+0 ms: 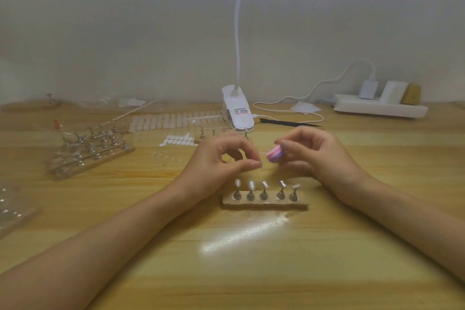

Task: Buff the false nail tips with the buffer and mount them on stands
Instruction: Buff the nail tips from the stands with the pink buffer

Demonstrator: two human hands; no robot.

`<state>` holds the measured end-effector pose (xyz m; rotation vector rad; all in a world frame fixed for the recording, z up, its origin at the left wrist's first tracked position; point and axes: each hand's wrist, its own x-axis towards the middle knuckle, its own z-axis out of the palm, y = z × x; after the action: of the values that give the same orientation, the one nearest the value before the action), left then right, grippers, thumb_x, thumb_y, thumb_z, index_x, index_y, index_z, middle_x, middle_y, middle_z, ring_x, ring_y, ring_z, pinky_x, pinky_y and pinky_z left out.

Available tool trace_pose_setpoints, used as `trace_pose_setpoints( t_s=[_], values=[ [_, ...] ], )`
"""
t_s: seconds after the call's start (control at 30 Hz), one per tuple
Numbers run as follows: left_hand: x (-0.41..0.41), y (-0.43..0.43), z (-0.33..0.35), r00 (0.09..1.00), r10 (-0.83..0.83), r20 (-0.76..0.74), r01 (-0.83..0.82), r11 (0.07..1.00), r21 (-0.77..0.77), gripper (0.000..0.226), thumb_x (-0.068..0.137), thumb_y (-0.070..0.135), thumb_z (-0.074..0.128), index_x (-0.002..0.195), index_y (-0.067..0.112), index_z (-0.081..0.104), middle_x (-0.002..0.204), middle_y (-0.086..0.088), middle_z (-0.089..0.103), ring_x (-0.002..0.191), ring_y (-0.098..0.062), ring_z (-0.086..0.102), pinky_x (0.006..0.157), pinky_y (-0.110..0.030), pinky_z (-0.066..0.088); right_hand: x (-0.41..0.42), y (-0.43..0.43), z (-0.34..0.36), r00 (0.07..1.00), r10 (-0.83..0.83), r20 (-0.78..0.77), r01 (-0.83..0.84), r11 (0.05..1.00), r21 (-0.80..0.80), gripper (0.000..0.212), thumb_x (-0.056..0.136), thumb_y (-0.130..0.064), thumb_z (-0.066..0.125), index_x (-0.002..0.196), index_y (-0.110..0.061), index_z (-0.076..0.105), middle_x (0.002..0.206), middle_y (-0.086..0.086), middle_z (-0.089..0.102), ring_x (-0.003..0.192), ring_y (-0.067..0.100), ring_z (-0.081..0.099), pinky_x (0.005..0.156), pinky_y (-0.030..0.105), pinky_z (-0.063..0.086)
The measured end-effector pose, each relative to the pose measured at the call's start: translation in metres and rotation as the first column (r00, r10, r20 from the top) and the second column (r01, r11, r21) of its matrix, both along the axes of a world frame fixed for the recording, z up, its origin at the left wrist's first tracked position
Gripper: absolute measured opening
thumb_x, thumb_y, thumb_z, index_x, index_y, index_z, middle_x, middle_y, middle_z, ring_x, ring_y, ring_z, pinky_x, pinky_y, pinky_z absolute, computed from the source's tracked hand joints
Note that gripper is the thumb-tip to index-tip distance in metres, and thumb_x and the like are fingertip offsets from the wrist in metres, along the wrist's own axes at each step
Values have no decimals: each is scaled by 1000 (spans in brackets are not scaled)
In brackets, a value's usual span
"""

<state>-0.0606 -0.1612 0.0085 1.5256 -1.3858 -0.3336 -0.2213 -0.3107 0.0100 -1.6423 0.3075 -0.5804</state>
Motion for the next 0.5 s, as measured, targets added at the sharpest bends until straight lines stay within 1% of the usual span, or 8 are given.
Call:
trace_pose_setpoints(
  t_s=[0.07, 0.13, 0.2, 0.27, 0.3, 0.37, 0.4, 0.5],
  values=[
    [0, 0, 0, 1000, 24, -6, -24, 999, -45, 6, 83, 12, 76, 79, 15, 72, 88, 10, 67, 81, -2, 61, 75, -12, 46, -1, 1, 0, 1000, 23, -21, -23, 1000, -6, 22, 84, -14, 71, 98, 1, 65, 90, 16, 77, 87, 30, 75, 69, 30, 61],
    [0, 0, 1, 999, 41, -16, -42, 998, -55, 6, 83, 11, 75, 80, 13, 71, 89, 9, 66, 82, -4, 62, 76, -14, 47, -1, 6, -1, 992, 96, -87, -104, 990, -99, 13, 86, -11, 71, 95, -2, 67, 88, 15, 77, 83, 26, 76, 67, 26, 59],
    [-2, 0, 1, 1000, -4, 13, 4, 1000, -16, 5, 83, 11, 75, 80, 11, 72, 88, 6, 67, 82, -9, 62, 76, -17, 49, 0, 7, 0, 998, 42, -42, -45, 997, -64, 17, 85, -17, 72, 94, -3, 66, 89, 15, 77, 84, 28, 75, 69, 29, 60],
    [-3, 0, 0, 1000, -7, 13, 7, 1000, -19, 5, 83, 13, 75, 80, 13, 72, 89, 6, 68, 80, -7, 62, 74, -15, 48, -1, 3, 2, 999, -31, 7, 31, 999, 15, 23, 80, -20, 72, 93, -2, 64, 90, 17, 76, 88, 33, 74, 69, 32, 62],
    [-2, 0, 1, 1000, 17, 0, -17, 999, -39, 5, 84, 14, 75, 80, 14, 71, 90, 7, 68, 80, -5, 62, 73, -14, 47, -1, 4, 2, 1000, -9, -7, 9, 1000, 8, 23, 79, -19, 73, 92, -2, 63, 90, 17, 76, 87, 33, 75, 69, 32, 61],
    [-2, 0, 1, 999, 48, -14, -48, 997, -61, 5, 83, 13, 75, 80, 14, 72, 91, 7, 67, 80, -2, 60, 74, -14, 48, 0, 7, 2, 996, 68, -62, -73, 995, -70, 21, 79, -19, 75, 90, -5, 64, 90, 16, 77, 84, 31, 76, 67, 30, 60],
    [-2, 0, 2, 999, 37, -12, -37, 998, -53, 4, 83, 13, 76, 81, 12, 72, 92, 6, 67, 80, -3, 60, 75, -16, 48, 0, 7, 1, 997, 62, -55, -66, 995, -81, 21, 79, -20, 75, 90, -5, 65, 89, 15, 77, 84, 30, 76, 66, 31, 61],
    [-3, 0, 1, 999, 13, -30, -14, 999, -49, 5, 81, 13, 76, 82, 9, 73, 91, 4, 68, 82, -4, 60, 76, -18, 50, 0, 4, 1, 999, -37, 4, 37, 999, 0, 21, 78, -18, 74, 89, -4, 64, 90, 16, 77, 85, 32, 75, 69, 37, 63]
  ],
)
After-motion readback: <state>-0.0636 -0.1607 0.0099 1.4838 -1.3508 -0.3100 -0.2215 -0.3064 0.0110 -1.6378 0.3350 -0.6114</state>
